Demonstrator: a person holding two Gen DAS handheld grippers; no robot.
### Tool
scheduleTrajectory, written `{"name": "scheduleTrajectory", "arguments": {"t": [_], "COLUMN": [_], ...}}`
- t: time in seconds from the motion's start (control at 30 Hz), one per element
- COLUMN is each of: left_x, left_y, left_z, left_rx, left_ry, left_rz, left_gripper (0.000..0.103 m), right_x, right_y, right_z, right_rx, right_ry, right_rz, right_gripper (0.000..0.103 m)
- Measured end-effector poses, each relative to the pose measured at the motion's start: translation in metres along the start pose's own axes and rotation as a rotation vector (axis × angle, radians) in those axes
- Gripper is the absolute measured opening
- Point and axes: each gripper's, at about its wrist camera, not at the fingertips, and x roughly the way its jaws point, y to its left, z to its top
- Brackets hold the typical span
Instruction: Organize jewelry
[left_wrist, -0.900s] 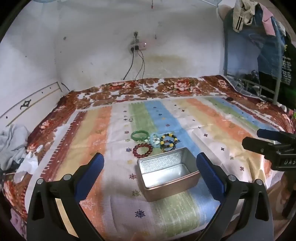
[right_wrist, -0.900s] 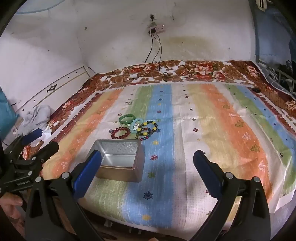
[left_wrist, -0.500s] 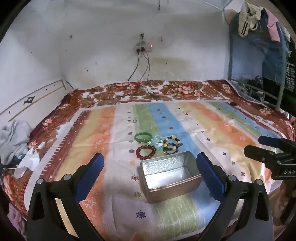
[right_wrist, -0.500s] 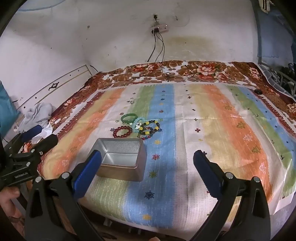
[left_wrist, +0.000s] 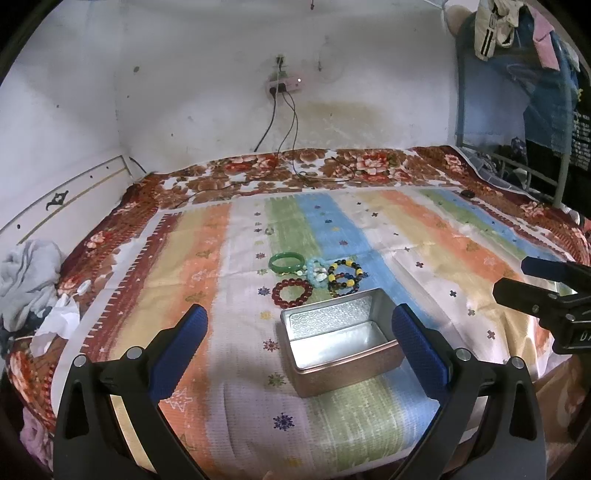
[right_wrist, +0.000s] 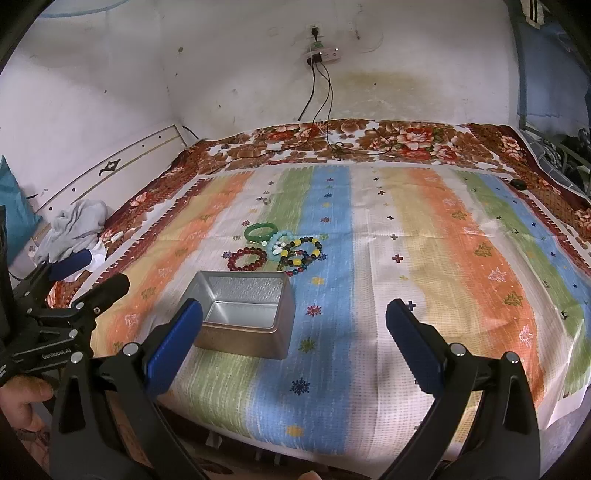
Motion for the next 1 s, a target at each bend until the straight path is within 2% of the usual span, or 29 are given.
{"name": "scheduleTrajectory", "arguments": {"t": [0.2,1.0], "left_x": [0.005,0.013], "left_y": [0.011,0.011], "left_z": [0.002,-0.001], "left_rx": [-0.014,-0.018], "left_ry": [0.008,0.053], "left_rz": [-0.027,-0.021], "left_gripper": [0.098,0.098], "right_x": [0.000,0.002], "right_y": [0.000,-0.001], "right_z": [-0.001,-0.004], "right_rx": [-0.002,-0.018], "right_ry": [-0.001,0.006], "right_rz": [-0.001,-0.003], "right_gripper": [0.098,0.098]}}
